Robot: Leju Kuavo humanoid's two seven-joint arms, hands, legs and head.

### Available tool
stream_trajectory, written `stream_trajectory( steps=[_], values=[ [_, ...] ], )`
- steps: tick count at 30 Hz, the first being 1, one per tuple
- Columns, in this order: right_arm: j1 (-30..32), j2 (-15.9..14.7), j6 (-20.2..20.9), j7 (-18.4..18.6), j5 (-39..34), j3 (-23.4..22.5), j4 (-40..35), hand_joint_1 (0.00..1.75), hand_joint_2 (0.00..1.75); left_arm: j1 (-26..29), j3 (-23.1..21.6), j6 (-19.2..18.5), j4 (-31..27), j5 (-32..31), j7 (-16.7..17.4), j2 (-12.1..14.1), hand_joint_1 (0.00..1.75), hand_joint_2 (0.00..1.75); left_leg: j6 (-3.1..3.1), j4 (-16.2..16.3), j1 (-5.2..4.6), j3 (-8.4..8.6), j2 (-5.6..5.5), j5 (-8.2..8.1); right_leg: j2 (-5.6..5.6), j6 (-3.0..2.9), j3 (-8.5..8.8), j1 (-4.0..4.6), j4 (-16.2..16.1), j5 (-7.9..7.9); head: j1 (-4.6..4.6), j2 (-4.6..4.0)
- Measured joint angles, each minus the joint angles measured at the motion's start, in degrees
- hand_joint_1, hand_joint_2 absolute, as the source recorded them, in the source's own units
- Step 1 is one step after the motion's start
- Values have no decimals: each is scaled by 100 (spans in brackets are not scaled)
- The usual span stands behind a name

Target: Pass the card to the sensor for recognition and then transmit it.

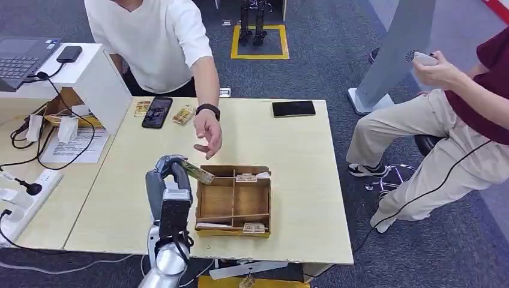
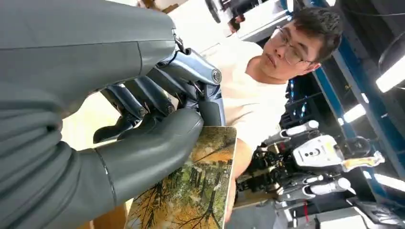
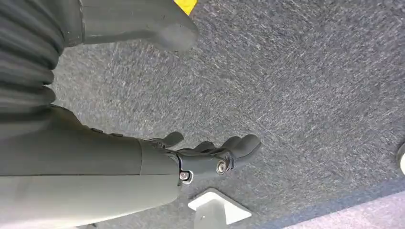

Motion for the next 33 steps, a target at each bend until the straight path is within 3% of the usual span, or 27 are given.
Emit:
stream_trajectory(
  steps=[6,11,18,21,30,31,32,33],
  values=[
    [-107,-6,0,-221,-11,-175,65,0,175,-477,18,-114,179,332,634,-2,175,175,0,0,0,0,0,1,0,-1,1,0,0,3,0,2],
    [-153,-22,-2,-286,-33,-240,162,0,175,-801,68,-65,435,264,874,7,175,175,2,1,0,-1,-1,3,0,-1,1,0,0,3,0,2],
    [-168,-33,-2,-291,-33,-242,203,0,175,-959,140,-46,615,216,913,24,175,175,2,1,0,-1,-1,3,0,-1,1,0,0,3,2,2],
    [-203,-98,-2,-345,-44,-242,409,0,175,-1382,527,-4,1307,-81,905,57,175,175,2,1,0,-1,0,3,1,-1,1,0,1,3,2,2],
    [-232,-162,-2,-354,-50,-242,557,0,175,-1476,741,-7,1740,-176,929,55,175,175,2,1,0,-1,0,3,2,-1,0,0,0,3,2,2],
    [-232,-164,-2,-354,-55,-245,566,0,175,-1484,745,-13,1773,-134,933,55,37,175,2,1,0,-1,0,3,3,-1,0,0,0,3,2,2],
    [-232,-168,-2,-354,-59,-243,570,0,175,-1487,745,-22,1801,-77,948,55,0,175,2,1,0,-1,0,3,3,-1,0,0,0,3,2,2],
    [-232,-168,-2,-354,-59,-245,575,0,175,-1487,745,-24,1825,-38,955,55,0,175,2,1,0,-1,0,3,3,-1,0,0,0,3,0,2]
  ],
)
